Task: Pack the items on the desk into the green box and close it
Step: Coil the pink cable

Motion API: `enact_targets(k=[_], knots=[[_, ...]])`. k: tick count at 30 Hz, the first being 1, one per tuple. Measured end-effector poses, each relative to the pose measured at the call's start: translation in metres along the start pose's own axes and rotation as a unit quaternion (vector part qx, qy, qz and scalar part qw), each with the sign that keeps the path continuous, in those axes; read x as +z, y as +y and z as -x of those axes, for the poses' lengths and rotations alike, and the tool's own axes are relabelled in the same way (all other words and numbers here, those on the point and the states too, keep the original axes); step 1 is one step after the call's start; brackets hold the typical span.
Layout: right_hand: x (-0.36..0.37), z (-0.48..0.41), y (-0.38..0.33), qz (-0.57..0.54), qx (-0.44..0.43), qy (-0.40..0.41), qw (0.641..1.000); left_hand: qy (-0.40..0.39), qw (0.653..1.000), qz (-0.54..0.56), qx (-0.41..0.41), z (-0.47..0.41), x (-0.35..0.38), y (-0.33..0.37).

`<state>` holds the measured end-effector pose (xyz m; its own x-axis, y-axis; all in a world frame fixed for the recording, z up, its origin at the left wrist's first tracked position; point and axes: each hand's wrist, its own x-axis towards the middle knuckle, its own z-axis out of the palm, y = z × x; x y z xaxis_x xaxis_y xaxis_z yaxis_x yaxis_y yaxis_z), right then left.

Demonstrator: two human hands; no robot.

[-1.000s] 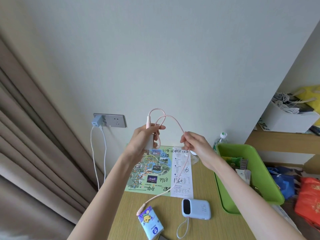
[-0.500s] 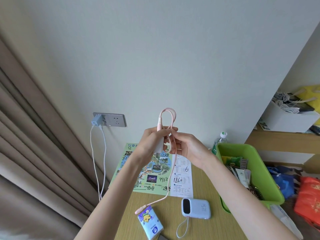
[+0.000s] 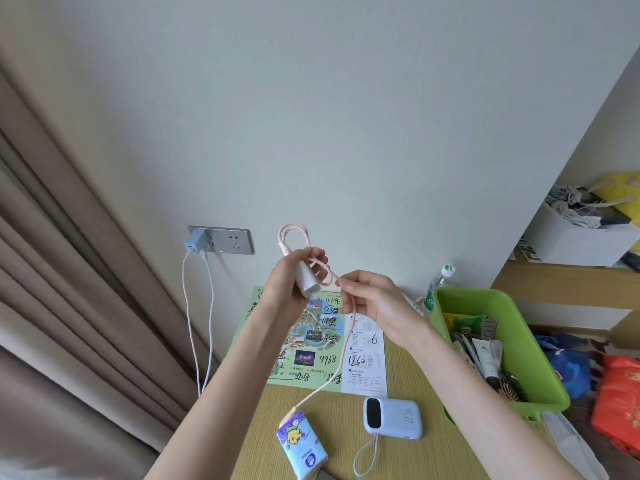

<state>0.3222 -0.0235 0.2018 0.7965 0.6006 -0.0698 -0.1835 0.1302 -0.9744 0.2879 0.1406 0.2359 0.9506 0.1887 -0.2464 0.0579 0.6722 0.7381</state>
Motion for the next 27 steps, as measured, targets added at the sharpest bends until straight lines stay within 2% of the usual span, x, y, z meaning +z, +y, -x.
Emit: enact_targets(k=[4,8,11,15,17,20,23,27], knots=[[0.004,-0.002,0.005,0.077,0.004,0.024,0.997,0.004,0.994,0.092,-0.05,0.002,-0.005,-0.002],[-0.002,0.001,-0.001,0.15,0.055,-0.029,0.987,0.09,0.988,0.112,-0.047,-0.001,-0.009,0.0],[-0.013,0.003,-0.009,0.211,0.094,-0.085,0.969,0.148,0.988,0.045,-0.022,-0.007,-0.016,0.005],[-0.026,0.003,-0.017,0.224,0.103,-0.069,0.967,0.199,0.978,-0.07,0.012,-0.013,-0.026,0.01],[-0.031,0.004,-0.022,0.199,0.098,-0.075,0.972,0.214,0.962,-0.165,0.033,-0.013,-0.03,0.011],[-0.032,0.002,-0.03,0.141,0.062,-0.079,0.985,0.192,0.934,-0.292,0.075,-0.008,-0.03,0.009],[-0.028,0.0,-0.037,0.122,0.008,-0.051,0.991,0.132,0.922,-0.351,0.095,-0.002,-0.025,0.005],[-0.024,-0.003,-0.044,0.174,-0.058,-0.001,0.983,0.024,0.912,-0.4,0.087,0.004,-0.014,0.0]])
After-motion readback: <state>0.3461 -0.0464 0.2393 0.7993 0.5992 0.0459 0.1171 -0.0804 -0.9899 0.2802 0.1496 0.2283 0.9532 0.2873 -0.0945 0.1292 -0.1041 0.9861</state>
